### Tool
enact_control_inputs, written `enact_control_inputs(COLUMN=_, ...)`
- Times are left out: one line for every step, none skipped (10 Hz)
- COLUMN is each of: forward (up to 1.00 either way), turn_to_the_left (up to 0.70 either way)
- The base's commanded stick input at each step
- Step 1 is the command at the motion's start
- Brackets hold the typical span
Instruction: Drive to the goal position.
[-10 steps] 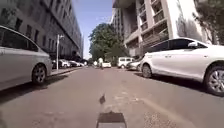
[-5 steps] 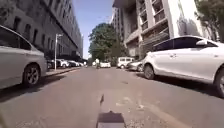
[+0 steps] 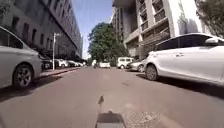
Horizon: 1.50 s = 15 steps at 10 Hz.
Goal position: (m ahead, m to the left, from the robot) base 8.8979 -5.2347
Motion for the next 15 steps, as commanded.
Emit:
enact_control_inputs(forward=0.7, turn_to_the_left=-0.14)
enact_control_inputs(forward=0.7, turn_to_the_left=-0.14)
enact_control_inputs(forward=0.7, turn_to_the_left=-0.14)
enact_control_inputs(forward=0.7, turn_to_the_left=-0.14)
enact_control_inputs(forward=0.7, turn_to_the_left=-0.14)
enact_control_inputs(forward=0.7, turn_to_the_left=-0.14)
enact_control_inputs(forward=0.7, turn_to_the_left=-0.14)
enact_control_inputs(forward=0.7, turn_to_the_left=-0.14)
enact_control_inputs(forward=0.7, turn_to_the_left=-0.05)
enact_control_inputs(forward=0.7, turn_to_the_left=0.0)
enact_control_inputs(forward=0.7, turn_to_the_left=0.0)
enact_control_inputs(forward=0.7, turn_to_the_left=0.0)
enact_control_inputs(forward=0.7, turn_to_the_left=0.0)
enact_control_inputs(forward=0.7, turn_to_the_left=0.0)
enact_control_inputs(forward=0.7, turn_to_the_left=0.0)
